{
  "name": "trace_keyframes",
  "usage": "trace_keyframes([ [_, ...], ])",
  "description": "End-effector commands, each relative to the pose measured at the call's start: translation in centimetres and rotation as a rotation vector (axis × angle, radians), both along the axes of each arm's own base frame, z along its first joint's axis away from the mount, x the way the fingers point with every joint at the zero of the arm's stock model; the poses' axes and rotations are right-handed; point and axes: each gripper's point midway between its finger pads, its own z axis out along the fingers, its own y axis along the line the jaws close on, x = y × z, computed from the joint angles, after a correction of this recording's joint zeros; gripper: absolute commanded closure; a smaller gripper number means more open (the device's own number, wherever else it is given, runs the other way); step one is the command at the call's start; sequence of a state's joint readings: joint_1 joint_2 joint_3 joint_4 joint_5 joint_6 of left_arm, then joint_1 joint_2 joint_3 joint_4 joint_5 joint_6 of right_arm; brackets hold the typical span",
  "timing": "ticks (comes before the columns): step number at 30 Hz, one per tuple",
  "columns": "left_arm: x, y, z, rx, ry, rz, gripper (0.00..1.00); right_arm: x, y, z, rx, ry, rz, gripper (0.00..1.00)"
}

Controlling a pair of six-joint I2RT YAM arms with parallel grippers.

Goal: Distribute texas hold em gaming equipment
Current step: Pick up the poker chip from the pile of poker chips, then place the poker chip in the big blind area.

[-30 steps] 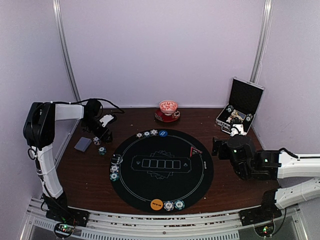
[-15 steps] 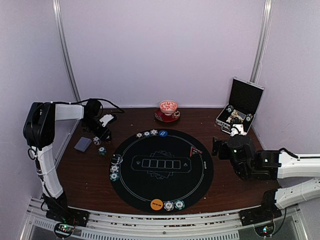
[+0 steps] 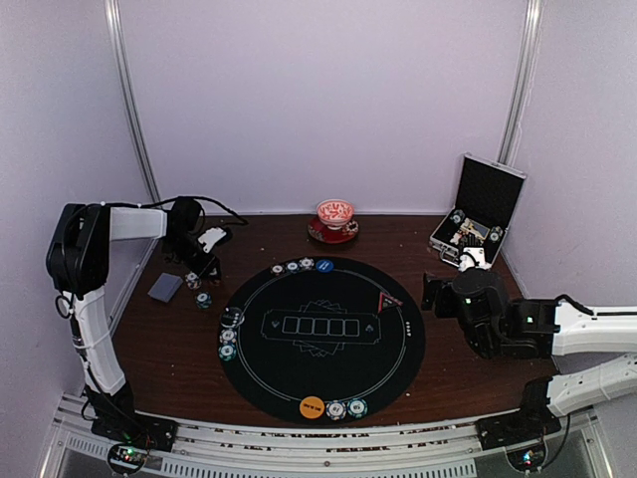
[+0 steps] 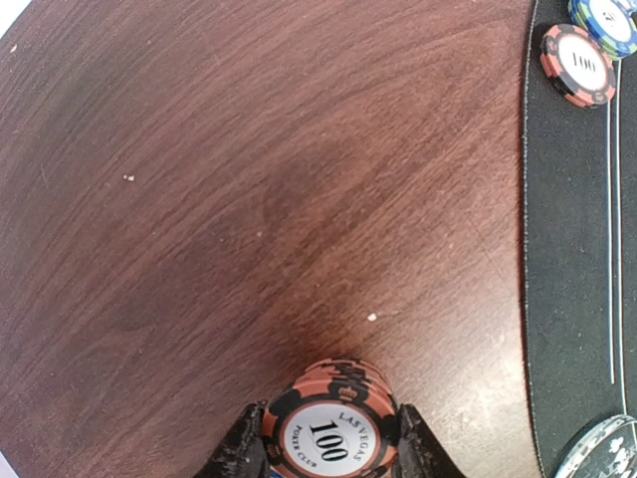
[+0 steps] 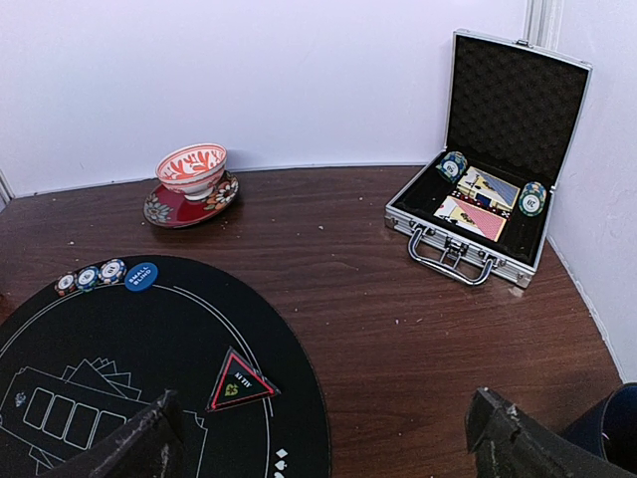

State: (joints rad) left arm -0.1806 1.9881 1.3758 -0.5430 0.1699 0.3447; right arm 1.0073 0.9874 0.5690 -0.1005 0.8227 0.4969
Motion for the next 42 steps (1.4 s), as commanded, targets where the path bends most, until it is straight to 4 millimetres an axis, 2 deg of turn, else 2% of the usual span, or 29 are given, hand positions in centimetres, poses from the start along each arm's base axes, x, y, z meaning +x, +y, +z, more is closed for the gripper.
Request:
trace_keyframes([
  [1, 0.4, 0.0, 1.0, -0.005, -0.040, 0.007, 0.73, 0.1, 0.0, 0.6, 0.006, -0.008, -0.001, 0.00],
  [11, -0.1, -0.1, 3.9, -0.024, -0.090, -0.002, 0.74, 0.1, 0.0, 0.5, 0.005, -0.008, -0.003, 0.00],
  [14, -0.5, -0.5, 4.7, -0.035, -0.099, -0.021, 0.76, 0.1, 0.0, 0.5, 0.003, -0.008, -0.004, 0.00],
  [18, -1.7, -2.2, 5.4, -0.047, -0.110, -0.085, 0.77, 0.2, 0.0, 0.4, 0.000, -0.007, -0.005, 0.00],
  [23, -4.9, -7.0, 6.2, -0.058, -0.120, -0.230, 0.76, 0.2, 0.0, 0.3, -0.007, -0.007, -0.011, 0.00],
  [29, -10.6, -14.4, 6.8, -0.093, -0.087, -0.430, 0.75, 0.3, -0.2, 0.3, -0.011, -0.008, -0.021, 0.00],
  [42, -21.8, -27.5, 7.6, -0.122, -0.068, -0.788, 0.75, -0.1, -2.1, 1.1, 0.016, -0.055, -0.096, 0.00],
])
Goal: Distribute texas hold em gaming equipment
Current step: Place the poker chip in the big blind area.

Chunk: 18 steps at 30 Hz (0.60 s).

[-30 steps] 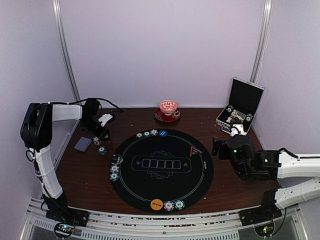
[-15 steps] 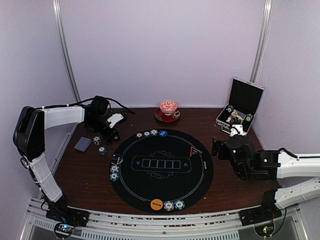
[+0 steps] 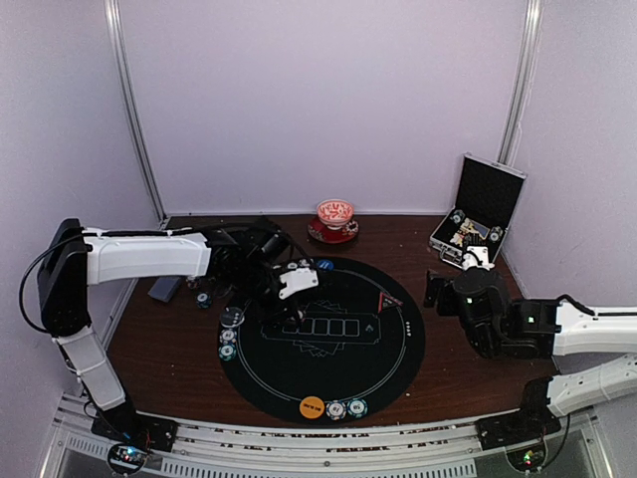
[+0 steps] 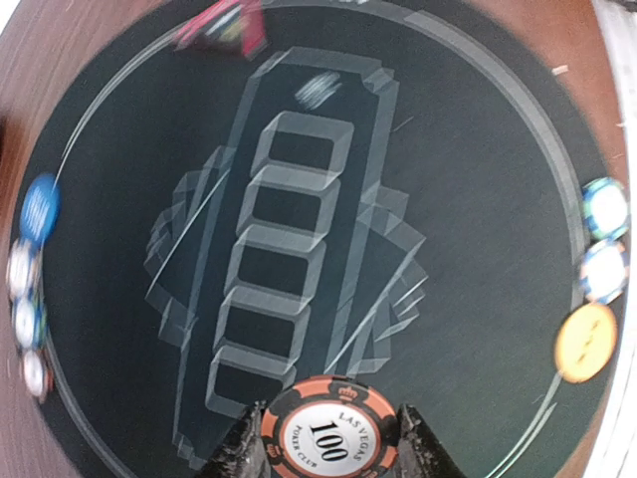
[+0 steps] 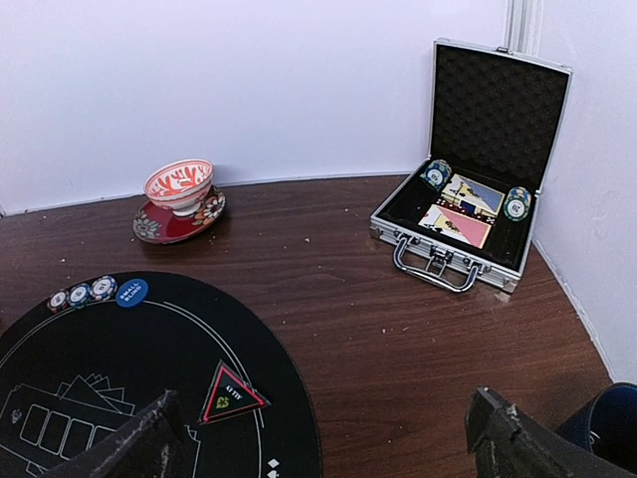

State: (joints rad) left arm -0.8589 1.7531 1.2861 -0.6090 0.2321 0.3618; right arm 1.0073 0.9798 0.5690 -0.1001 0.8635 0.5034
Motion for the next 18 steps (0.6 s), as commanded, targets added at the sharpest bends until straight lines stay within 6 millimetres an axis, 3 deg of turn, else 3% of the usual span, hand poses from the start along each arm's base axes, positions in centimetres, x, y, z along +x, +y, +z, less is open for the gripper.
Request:
trace_keyframes([
  [1, -3.0, -4.6, 1.2, -0.039, -0.005, -0.094, 0.75, -0.1, -1.5, 0.7, 0.016, -0.038, -0.064, 0.00],
  [11, -11.5, -11.3, -1.7, 0.001, 0.018, -0.320, 0.75, -0.4, -2.5, 1.2, 0.028, -0.057, -0.103, 0.00],
  [18, -14.1, -14.0, -3.4, 0.011, 0.037, -0.387, 0.75, -0.9, -4.0, 1.9, 0.055, -0.085, -0.158, 0.00],
])
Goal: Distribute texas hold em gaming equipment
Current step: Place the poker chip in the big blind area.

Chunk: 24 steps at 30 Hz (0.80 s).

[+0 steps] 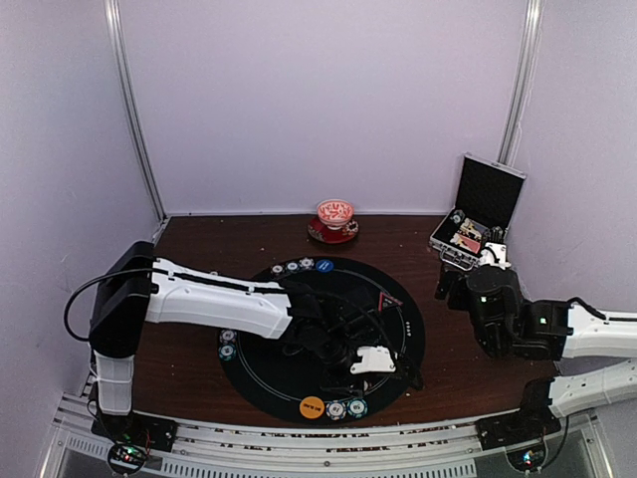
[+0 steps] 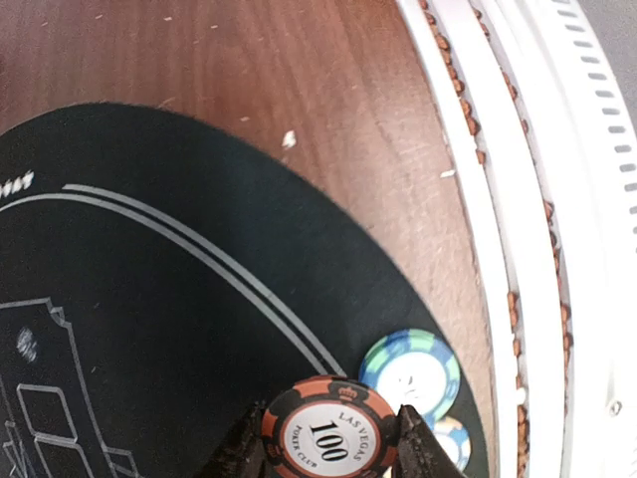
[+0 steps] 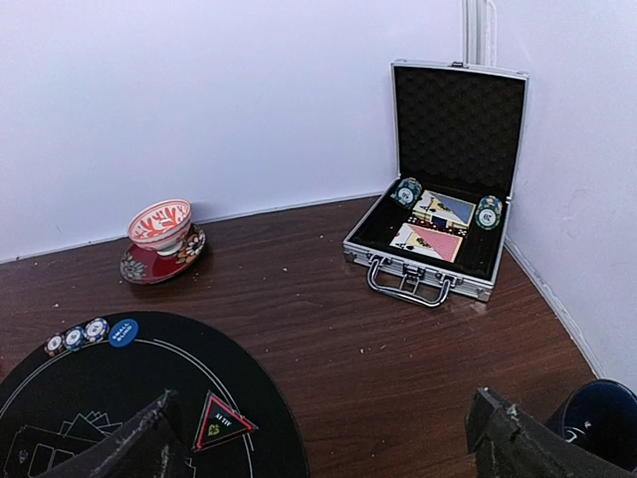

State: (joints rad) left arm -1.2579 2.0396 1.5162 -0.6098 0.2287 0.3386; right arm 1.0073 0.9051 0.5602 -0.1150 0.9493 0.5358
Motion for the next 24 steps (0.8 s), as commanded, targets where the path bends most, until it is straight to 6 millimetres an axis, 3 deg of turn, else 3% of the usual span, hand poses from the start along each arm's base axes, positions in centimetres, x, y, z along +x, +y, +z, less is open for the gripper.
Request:
trace_keyframes([
  [1, -0.4, -2.0, 1.0, -0.041, 0.010, -0.007, 0.75, -0.5, -2.1, 0.2, 0.009, -0.025, -0.085, 0.00],
  [5, -0.7, -2.7, 0.8, -0.042, 0.016, 0.000, 0.75, -0.7, -2.6, 0.5, 0.020, -0.035, -0.095, 0.00],
  [15, -1.3, -3.4, -1.7, 0.001, 0.027, 0.016, 0.75, -0.7, -2.4, 0.6, 0.025, -0.033, -0.086, 0.00],
  [24, -1.4, -4.1, -1.9, -0.009, 0.036, 0.021, 0.75, -0.6, -2.0, 0.4, 0.020, -0.027, -0.071, 0.00],
])
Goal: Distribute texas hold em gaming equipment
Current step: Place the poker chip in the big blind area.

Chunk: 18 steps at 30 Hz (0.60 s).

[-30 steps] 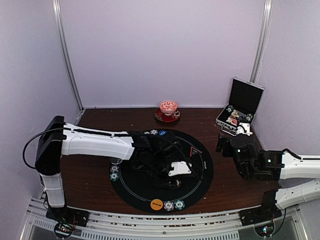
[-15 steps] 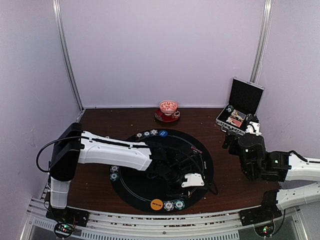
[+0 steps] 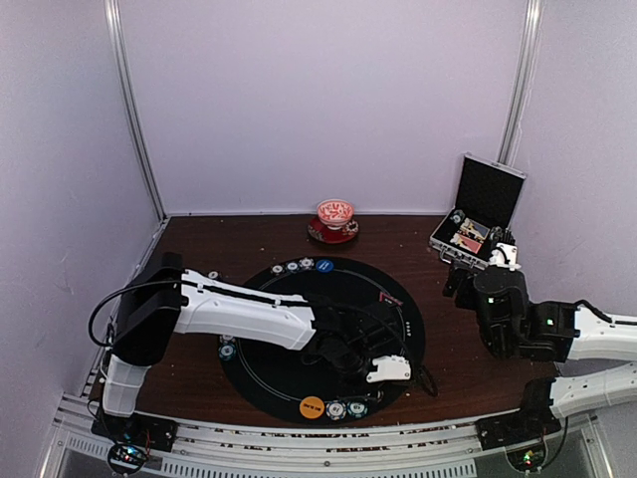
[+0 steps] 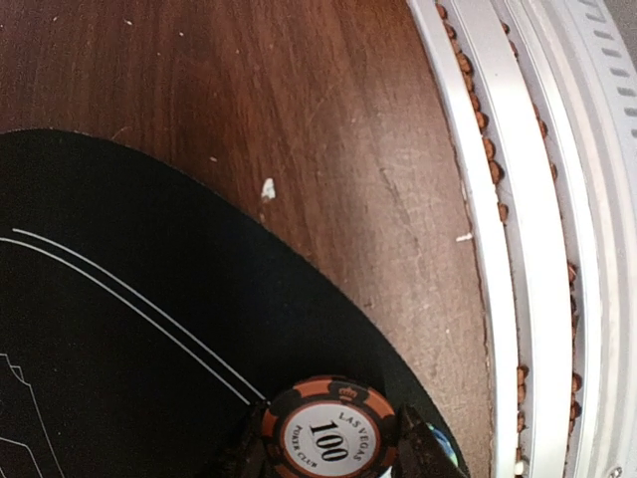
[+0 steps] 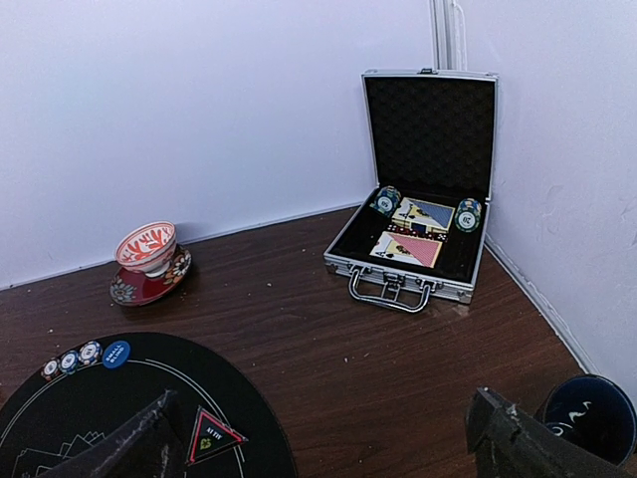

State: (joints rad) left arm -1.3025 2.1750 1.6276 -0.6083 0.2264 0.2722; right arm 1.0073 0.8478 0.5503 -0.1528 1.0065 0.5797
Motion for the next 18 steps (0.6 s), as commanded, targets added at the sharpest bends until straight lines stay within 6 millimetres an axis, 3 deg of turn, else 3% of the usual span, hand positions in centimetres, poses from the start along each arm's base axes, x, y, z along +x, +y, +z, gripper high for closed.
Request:
trace_keyframes([
  [1, 0.06, -1.37, 0.68, -0.038, 0.000, 0.007, 0.75, 0.01, -0.31, -0.28, -0.016, 0.005, -0.010, 0.00],
  [18, -0.60, -2.17, 0.10, -0.041, 0.013, -0.005, 0.75, 0.07, 0.06, -0.29, -0.017, 0.009, 0.009, 0.00],
])
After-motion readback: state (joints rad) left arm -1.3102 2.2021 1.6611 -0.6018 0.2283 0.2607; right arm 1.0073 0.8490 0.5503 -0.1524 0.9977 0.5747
